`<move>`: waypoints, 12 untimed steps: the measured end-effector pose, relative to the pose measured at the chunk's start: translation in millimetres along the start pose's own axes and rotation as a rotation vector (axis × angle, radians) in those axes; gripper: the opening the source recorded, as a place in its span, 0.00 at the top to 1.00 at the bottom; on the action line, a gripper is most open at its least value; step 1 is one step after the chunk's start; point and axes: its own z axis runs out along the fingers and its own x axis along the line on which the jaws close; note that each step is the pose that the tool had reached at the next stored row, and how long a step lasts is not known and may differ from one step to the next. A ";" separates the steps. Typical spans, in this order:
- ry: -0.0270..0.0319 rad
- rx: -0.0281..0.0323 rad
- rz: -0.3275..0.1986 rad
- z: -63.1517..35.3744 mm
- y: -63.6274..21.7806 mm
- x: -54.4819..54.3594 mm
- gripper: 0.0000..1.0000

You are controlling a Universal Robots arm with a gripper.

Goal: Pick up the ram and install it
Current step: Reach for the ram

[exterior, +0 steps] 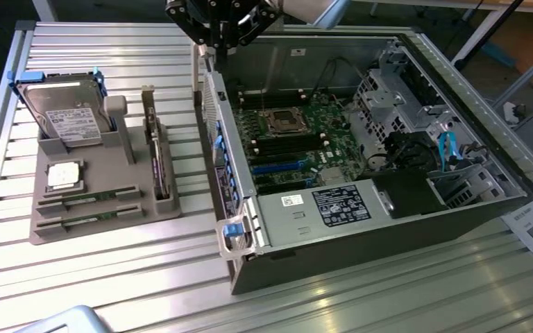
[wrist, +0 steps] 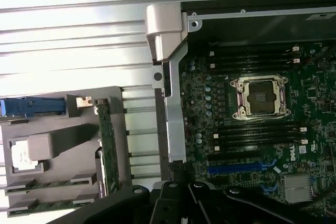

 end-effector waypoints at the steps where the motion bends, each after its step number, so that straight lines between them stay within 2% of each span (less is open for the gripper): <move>1: 0.0000 0.0000 0.000 -0.1 -0.2 2.3 0.90; 12: 0.0000 0.0000 0.000 -0.8 -2.0 26.8 0.90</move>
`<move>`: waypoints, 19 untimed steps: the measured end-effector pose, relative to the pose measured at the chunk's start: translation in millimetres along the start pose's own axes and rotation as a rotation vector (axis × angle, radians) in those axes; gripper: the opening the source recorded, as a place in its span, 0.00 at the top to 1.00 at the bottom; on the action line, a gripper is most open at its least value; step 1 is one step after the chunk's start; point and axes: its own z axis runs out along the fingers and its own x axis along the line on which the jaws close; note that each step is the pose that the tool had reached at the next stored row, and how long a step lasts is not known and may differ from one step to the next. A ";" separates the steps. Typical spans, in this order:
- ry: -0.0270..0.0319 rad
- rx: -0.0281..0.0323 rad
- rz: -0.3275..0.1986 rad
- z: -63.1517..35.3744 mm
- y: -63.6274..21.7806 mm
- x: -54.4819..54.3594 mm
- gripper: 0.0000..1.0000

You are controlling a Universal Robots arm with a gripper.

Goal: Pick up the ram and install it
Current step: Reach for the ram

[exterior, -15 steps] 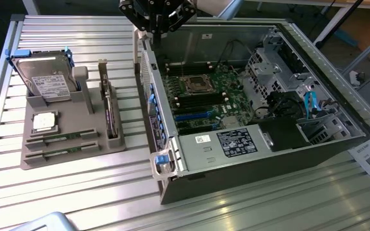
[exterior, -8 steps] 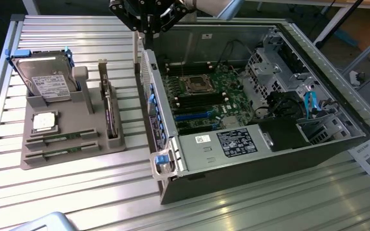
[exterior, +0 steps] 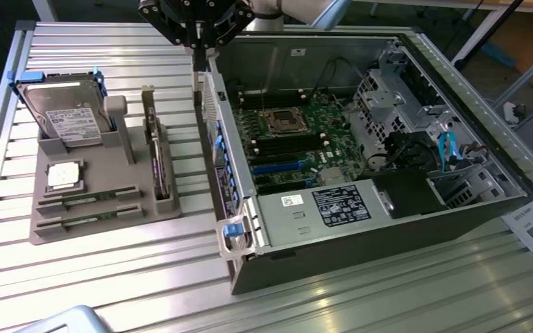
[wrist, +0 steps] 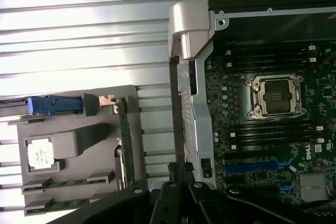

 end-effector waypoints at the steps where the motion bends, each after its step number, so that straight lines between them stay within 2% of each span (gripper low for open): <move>1: 0.0000 0.0000 0.000 -0.1 -0.2 2.5 0.90; 9: 0.0001 0.0000 0.000 -0.7 -1.8 23.8 0.90; 19: 0.0000 0.0000 0.000 -1.2 -3.4 45.0 0.90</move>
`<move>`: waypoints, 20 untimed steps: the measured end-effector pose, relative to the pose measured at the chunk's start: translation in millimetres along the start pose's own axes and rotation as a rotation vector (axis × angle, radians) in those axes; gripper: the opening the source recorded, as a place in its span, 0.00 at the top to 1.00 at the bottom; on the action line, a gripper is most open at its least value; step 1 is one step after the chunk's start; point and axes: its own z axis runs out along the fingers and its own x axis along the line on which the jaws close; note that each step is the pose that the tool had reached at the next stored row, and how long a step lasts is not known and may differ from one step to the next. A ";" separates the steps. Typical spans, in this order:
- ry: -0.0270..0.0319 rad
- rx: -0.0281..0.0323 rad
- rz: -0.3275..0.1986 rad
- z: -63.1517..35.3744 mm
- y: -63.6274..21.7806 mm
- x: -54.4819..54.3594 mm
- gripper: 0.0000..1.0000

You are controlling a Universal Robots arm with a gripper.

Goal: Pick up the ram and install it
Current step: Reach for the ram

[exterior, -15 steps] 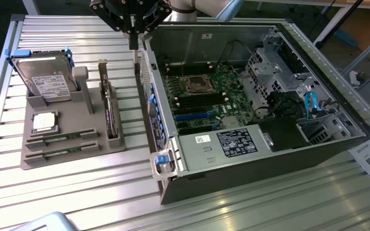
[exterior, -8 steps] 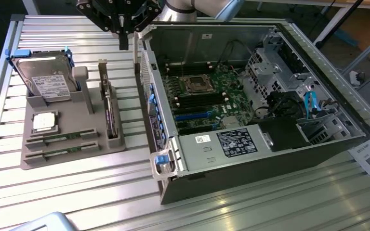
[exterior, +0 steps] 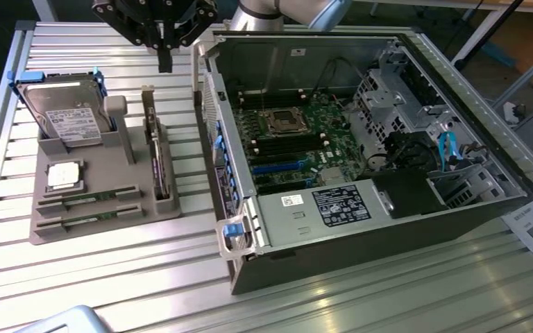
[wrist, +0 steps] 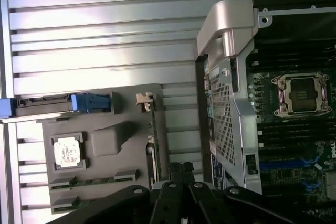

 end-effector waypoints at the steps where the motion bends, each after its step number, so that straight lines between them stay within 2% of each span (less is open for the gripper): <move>1: 0.0000 0.0001 0.000 -0.1 -0.1 1.7 0.90; 17: 0.0000 0.0000 0.000 -0.9 -2.5 33.1 0.90; 20: 0.0001 0.0001 0.000 -1.2 -3.3 43.0 0.90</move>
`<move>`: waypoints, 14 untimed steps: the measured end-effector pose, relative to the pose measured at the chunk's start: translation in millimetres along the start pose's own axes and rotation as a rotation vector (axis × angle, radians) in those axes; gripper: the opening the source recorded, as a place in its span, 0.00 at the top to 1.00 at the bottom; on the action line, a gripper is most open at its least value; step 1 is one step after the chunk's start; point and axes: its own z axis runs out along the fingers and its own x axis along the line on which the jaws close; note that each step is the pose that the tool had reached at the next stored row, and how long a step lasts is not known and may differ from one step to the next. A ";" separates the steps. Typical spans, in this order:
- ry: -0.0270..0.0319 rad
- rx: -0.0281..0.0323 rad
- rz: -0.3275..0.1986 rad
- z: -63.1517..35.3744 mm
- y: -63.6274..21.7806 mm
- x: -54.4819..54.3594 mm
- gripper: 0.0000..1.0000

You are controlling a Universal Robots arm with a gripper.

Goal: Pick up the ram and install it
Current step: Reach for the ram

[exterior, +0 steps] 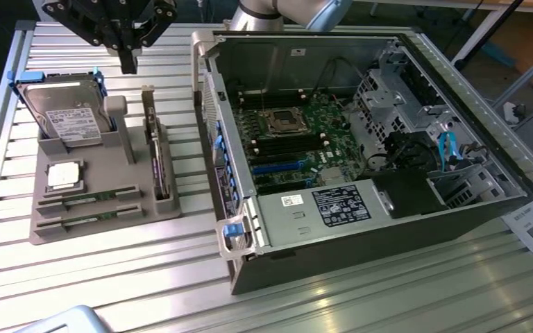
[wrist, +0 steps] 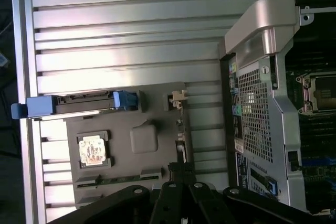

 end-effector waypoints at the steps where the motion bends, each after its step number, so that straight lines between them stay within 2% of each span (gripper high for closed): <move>1: 0.0000 0.0000 0.000 0.0 -0.2 2.3 0.90; 14: 0.0000 0.0000 0.000 -0.8 -2.3 31.3 0.90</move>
